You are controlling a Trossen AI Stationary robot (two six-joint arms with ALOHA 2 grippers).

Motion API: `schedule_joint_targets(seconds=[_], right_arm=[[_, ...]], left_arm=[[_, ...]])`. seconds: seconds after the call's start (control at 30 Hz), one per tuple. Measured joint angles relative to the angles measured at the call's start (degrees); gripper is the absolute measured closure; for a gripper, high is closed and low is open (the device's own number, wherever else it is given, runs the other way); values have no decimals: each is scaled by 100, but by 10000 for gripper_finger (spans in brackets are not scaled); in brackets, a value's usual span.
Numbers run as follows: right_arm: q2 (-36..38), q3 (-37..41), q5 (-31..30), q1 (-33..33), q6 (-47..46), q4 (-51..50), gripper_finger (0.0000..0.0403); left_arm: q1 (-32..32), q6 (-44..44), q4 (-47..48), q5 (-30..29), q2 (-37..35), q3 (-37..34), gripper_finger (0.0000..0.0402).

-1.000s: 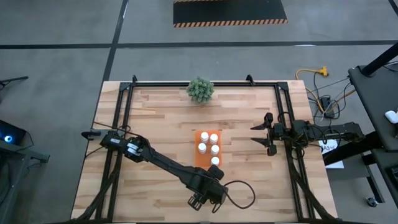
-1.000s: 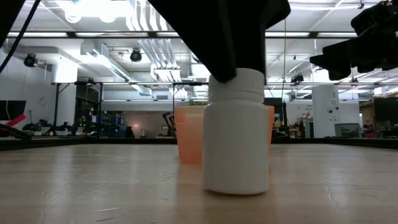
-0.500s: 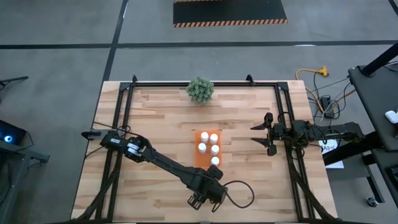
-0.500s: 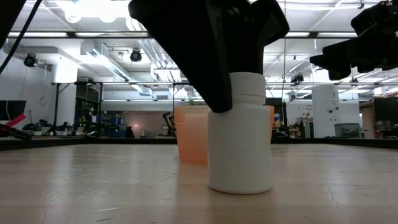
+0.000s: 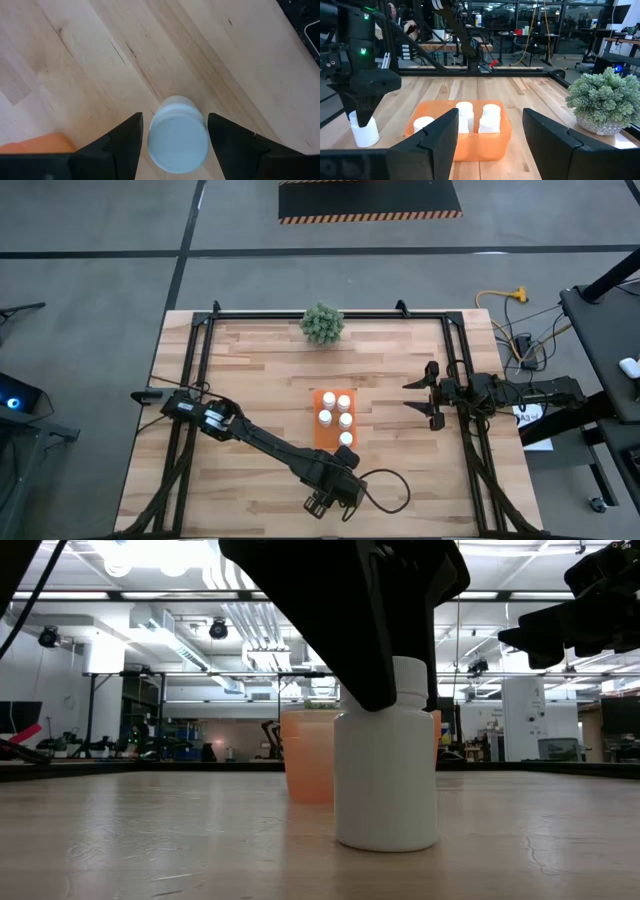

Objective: Pick and place pill bottles into a basket
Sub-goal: Put the white pill bottle into the orange bin

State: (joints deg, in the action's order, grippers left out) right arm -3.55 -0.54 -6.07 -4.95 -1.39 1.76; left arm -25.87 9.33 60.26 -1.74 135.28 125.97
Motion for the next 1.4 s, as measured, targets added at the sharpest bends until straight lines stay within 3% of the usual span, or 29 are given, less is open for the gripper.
schedule_joint_targets(seconds=[0.2, 0.37, 0.7, 1.07, 1.4], right_arm=[[0, 0, 0, -2, 3, 0, 193], [1, 0, 1, -1, 0, 0, 193], [0, 0, 0, 0, -4, 0, 193], [3, 0, 2, -1, 4, 8, 193], [-4, -2, 4, -2, 2, 11, 193]], left_arm=[[0, -14, 16, 102, -2, 0, 206], [-2, -150, 25, 192, -2, 2, 257], [0, -337, 471, 235, -64, 11, 259], [67, -766, 886, -246, -660, 11, 259], [460, -1551, 1174, -1188, -1063, 11, 259]])
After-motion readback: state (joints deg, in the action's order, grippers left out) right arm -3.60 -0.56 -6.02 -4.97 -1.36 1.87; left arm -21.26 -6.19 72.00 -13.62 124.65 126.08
